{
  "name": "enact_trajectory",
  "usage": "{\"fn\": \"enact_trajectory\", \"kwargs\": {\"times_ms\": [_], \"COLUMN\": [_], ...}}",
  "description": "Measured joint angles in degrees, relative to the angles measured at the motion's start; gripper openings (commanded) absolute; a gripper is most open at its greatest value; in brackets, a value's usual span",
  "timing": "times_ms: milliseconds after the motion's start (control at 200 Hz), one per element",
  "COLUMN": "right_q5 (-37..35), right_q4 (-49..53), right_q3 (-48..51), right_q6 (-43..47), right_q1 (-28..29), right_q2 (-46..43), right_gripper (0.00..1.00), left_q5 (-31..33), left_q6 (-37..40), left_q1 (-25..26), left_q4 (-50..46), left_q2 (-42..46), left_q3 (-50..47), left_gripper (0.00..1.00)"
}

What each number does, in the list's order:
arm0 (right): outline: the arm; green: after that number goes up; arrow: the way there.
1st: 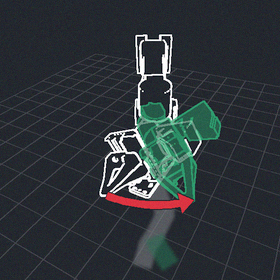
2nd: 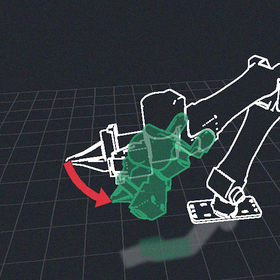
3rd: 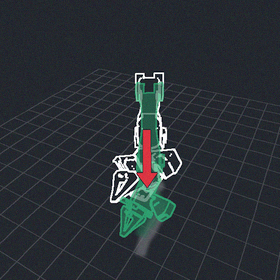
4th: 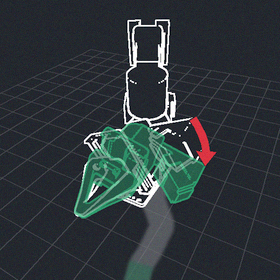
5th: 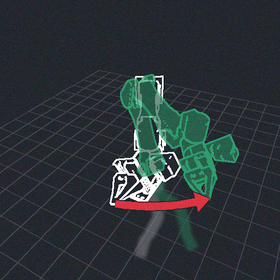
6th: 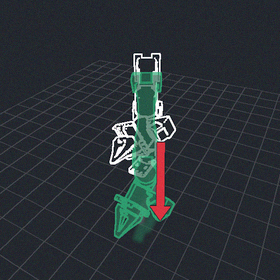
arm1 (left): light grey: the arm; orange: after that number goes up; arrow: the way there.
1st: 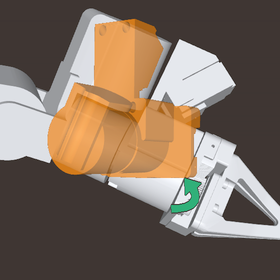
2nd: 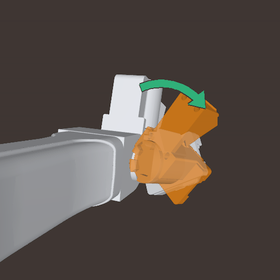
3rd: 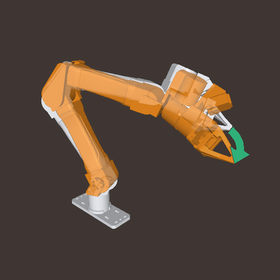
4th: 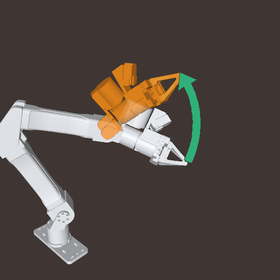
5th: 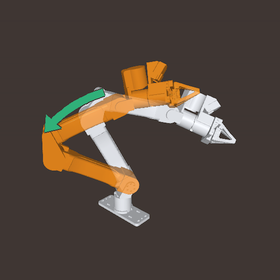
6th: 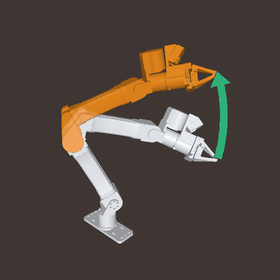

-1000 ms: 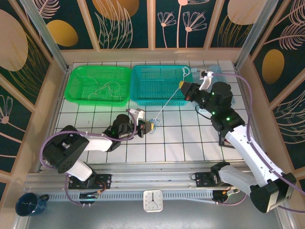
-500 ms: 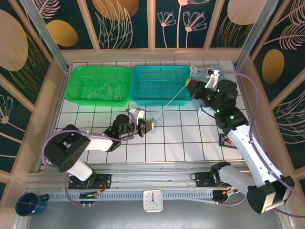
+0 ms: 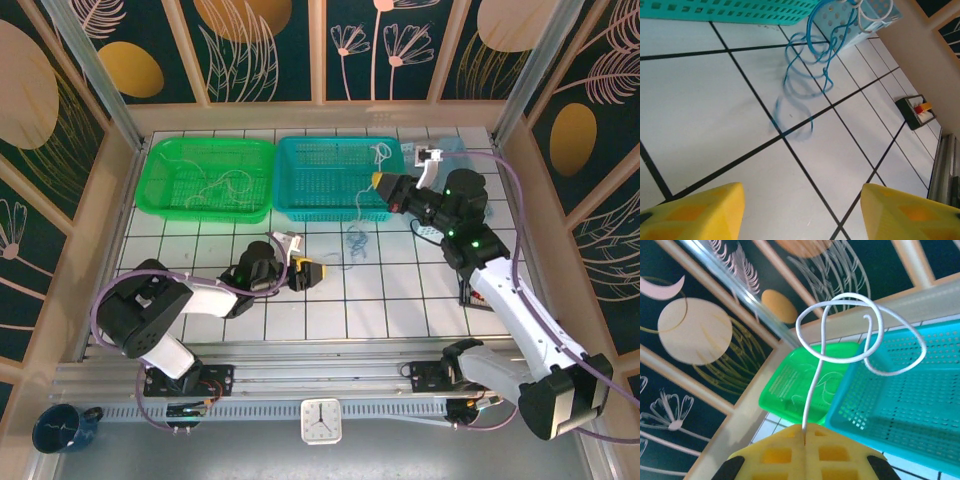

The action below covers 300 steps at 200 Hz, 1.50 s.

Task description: Untangle the cables

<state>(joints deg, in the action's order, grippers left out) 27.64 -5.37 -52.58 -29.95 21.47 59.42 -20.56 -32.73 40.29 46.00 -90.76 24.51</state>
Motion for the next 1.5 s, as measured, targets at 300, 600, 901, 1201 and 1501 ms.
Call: {"fn": "enact_trajectory", "kwargs": {"times_ms": [300,600,901,1201,1501], "right_q5": [2.34,3.15,3.96,3.93,3.91], "right_q4": [-0.31,-0.46,-1.29,-1.81,-2.45], "right_q3": [0.37,0.17,-3.98,-6.86,-6.95], "right_q6": [1.57,1.07,-0.17,-0.66,-2.03], "right_q1": [0.02,1.6,4.92,7.04,9.53], "right_q2": [0.22,0.2,-0.07,-0.11,-0.11], "right_gripper": [0.0,0.0,0.0,0.0,0.0], "left_q5": [1.53,1.36,1.05,1.09,1.07], "left_q6": [1.44,2.54,3.19,4.37,4.87], "left_q1": [0.0,0.0,0.0,0.0,0.0], "left_q4": [-4.46,-5.99,-5.95,-5.9,-5.46], "left_q2": [5.53,5.57,2.84,1.97,1.31], "left_q3": [0.15,2.38,3.58,4.79,6.21], "left_gripper": [0.89,0.96,0.97,0.97,0.89]}}
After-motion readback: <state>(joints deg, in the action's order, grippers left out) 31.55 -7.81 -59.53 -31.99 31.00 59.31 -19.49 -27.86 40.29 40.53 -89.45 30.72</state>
